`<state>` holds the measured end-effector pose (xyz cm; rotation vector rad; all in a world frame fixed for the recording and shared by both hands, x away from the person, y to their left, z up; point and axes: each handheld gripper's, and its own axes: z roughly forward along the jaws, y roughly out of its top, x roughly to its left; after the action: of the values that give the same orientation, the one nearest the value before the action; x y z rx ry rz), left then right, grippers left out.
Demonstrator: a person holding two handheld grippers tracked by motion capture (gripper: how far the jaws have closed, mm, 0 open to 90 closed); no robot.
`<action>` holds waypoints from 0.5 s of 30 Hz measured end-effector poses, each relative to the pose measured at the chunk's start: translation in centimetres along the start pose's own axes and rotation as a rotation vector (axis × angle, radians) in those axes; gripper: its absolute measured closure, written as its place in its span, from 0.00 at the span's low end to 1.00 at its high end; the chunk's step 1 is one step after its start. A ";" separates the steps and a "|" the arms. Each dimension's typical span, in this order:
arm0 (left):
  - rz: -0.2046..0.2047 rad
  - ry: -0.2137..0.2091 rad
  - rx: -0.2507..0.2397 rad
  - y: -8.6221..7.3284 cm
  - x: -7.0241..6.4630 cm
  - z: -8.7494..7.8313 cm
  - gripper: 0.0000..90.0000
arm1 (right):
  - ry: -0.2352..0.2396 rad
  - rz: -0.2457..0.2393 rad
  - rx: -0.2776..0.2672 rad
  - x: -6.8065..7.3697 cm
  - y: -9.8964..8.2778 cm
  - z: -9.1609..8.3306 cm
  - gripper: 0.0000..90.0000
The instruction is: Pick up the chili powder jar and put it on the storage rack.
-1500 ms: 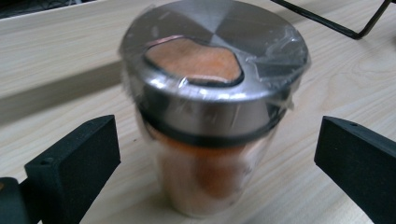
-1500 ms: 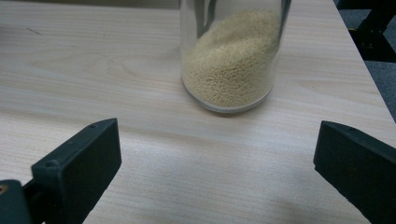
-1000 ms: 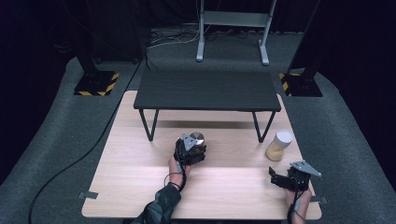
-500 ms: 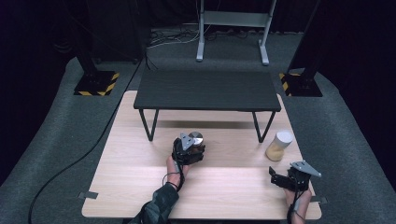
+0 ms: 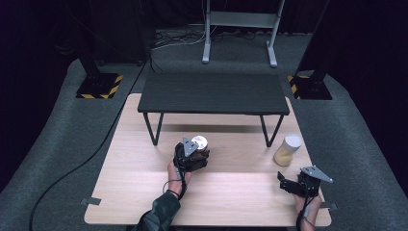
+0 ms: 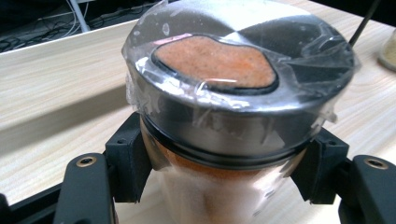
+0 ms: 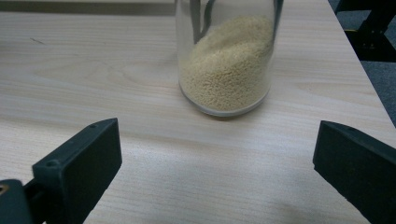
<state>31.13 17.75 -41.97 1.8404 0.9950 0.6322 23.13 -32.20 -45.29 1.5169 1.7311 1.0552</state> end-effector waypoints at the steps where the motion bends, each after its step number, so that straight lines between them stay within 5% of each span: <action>1: 0.003 -0.005 0.001 0.1 -0.1 -0.2 0.35 | -0.001 0.000 -0.004 0.0 -0.1 0.0 0.00; 15: 0.019 -0.014 -0.005 0.9 0.0 -1.8 0.35 | 0.004 0.005 -0.003 -0.1 0.0 0.0 0.00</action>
<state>30.10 18.37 -40.36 1.8494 0.9673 0.6314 23.11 -32.34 -45.33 1.5192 1.7288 1.0639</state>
